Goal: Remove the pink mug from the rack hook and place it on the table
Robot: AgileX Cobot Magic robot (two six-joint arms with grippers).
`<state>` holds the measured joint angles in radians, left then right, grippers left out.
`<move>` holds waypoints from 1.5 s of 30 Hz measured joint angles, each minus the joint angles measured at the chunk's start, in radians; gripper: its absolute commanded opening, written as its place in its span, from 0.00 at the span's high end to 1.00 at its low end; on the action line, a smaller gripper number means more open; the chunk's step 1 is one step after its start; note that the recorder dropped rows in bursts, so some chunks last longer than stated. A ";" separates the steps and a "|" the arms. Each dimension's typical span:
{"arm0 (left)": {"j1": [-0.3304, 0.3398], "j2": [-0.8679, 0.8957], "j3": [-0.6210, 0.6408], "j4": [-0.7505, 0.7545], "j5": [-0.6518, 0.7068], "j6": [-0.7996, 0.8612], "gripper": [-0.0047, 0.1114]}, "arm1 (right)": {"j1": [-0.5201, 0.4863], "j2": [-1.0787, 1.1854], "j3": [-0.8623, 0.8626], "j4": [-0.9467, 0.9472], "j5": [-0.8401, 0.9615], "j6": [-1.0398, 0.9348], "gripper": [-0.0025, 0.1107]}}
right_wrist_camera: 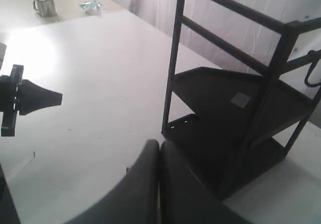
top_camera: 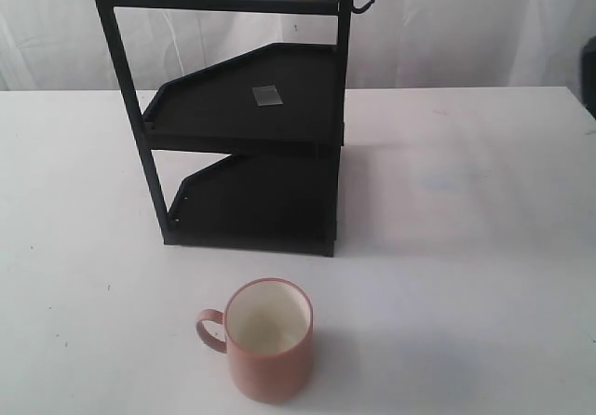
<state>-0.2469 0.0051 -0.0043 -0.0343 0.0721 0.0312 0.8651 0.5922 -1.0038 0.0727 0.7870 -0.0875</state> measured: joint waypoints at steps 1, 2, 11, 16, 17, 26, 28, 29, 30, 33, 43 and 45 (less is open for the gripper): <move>0.000 0.000 0.000 0.000 0.000 0.000 0.96 | 0.000 -0.017 0.004 0.000 -0.002 0.002 0.98; 0.000 0.000 0.000 0.000 0.000 0.000 0.96 | 0.000 -0.048 0.035 -0.007 -0.050 0.017 0.98; 0.000 0.000 0.000 0.000 0.000 0.000 0.96 | -0.207 -0.314 0.631 -0.142 -0.484 0.252 0.98; 0.000 0.000 0.000 0.000 0.000 0.000 0.96 | -0.371 -0.456 0.914 -0.142 -0.585 0.105 0.98; 0.000 0.000 0.000 0.000 0.000 0.000 0.96 | -0.383 -0.472 0.936 -0.142 -0.601 0.103 0.98; 0.000 0.000 0.000 0.000 0.000 0.000 0.96 | -0.433 -0.564 0.997 -0.134 -0.643 0.093 0.98; 0.000 0.000 0.000 0.000 0.000 0.000 0.96 | -0.434 -0.569 0.997 -0.130 -0.627 0.087 0.98; 0.000 0.000 0.000 0.000 0.000 0.000 0.96 | -0.434 -0.569 0.997 -0.130 -0.620 0.087 0.98; 0.000 0.000 0.000 0.000 0.000 0.000 0.96 | -0.434 -0.569 0.997 -0.130 -0.616 0.087 0.98; 0.000 0.000 0.000 0.000 0.000 0.000 0.96 | -0.434 -0.569 0.997 -0.130 -0.611 0.087 0.98; 0.000 0.000 0.000 0.000 0.000 0.000 0.96 | -0.434 -0.569 0.997 -0.130 -0.607 0.082 0.98; 0.000 0.000 0.000 0.000 0.000 0.000 0.96 | -0.434 -0.569 0.997 -0.130 -0.607 0.082 0.98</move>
<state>-0.2469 0.0051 -0.0043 -0.0343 0.0721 0.0312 0.4308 0.0230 -0.0070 -0.0578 0.1802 -0.0054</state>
